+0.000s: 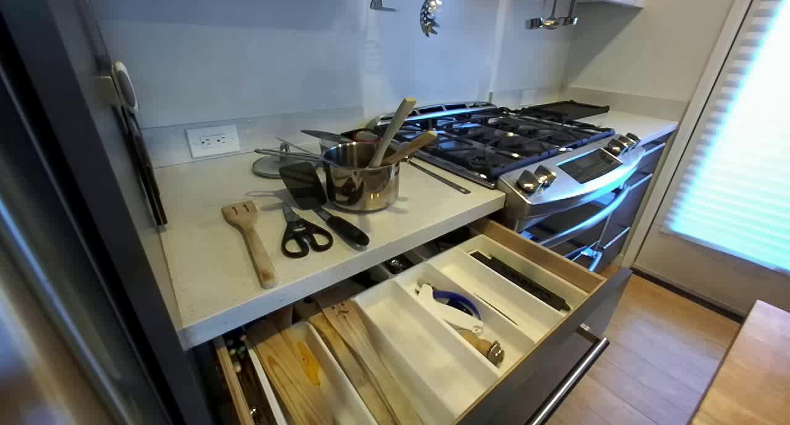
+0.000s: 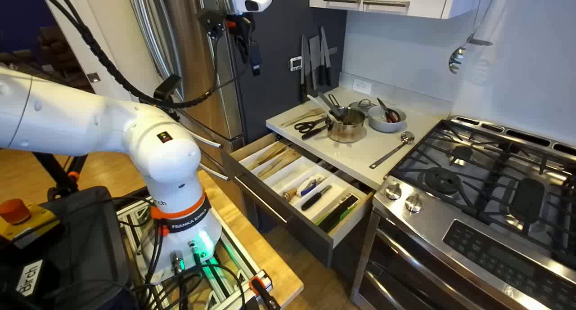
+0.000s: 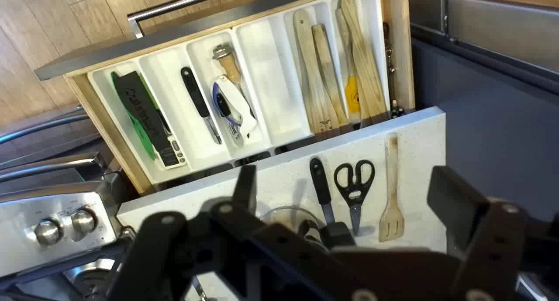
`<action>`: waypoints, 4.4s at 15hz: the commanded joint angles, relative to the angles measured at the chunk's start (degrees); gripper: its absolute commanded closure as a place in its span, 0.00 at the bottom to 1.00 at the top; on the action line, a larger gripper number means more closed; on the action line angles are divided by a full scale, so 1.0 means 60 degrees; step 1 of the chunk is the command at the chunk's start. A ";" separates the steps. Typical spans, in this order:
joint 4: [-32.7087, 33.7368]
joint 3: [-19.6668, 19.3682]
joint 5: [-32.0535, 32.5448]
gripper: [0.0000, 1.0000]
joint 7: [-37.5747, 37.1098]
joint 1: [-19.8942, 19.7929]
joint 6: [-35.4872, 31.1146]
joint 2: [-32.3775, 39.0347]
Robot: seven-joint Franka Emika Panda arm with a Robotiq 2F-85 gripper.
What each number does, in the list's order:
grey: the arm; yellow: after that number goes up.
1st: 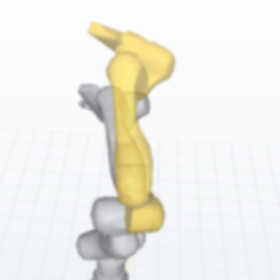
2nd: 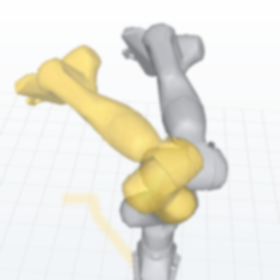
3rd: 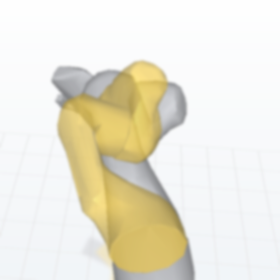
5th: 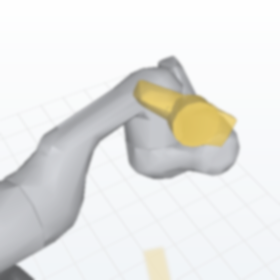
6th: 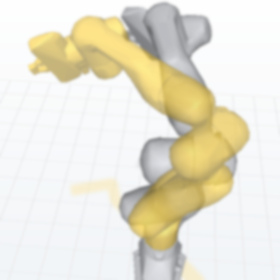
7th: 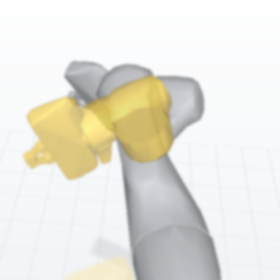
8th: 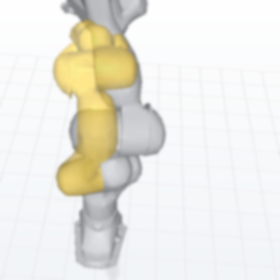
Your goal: Put the grey bowl on the front left plate of the stove
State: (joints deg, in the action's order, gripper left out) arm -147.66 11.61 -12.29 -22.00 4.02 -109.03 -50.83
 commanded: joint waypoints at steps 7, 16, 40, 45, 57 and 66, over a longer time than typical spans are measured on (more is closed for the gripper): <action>0.0030 0.0045 -0.0041 0.00 0.0045 -0.0073 0.0041 0.0000; -0.0736 -0.0234 0.1029 0.00 -0.1136 -0.2205 -0.1809 0.1182; 0.2995 -0.3615 -0.0824 0.00 0.1605 -0.2752 -0.4412 0.7890; 0.4813 -0.3640 -0.2226 0.00 0.3353 -0.2801 -0.6384 1.0591; 0.9655 -0.1233 -0.3719 0.00 0.5501 -0.3630 -0.6217 1.4337; 1.2811 -0.1458 -0.2844 0.00 0.2696 -0.2930 -0.3131 1.6649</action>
State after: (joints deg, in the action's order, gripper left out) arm -82.06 3.97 -32.53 2.79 -16.51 -136.50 40.48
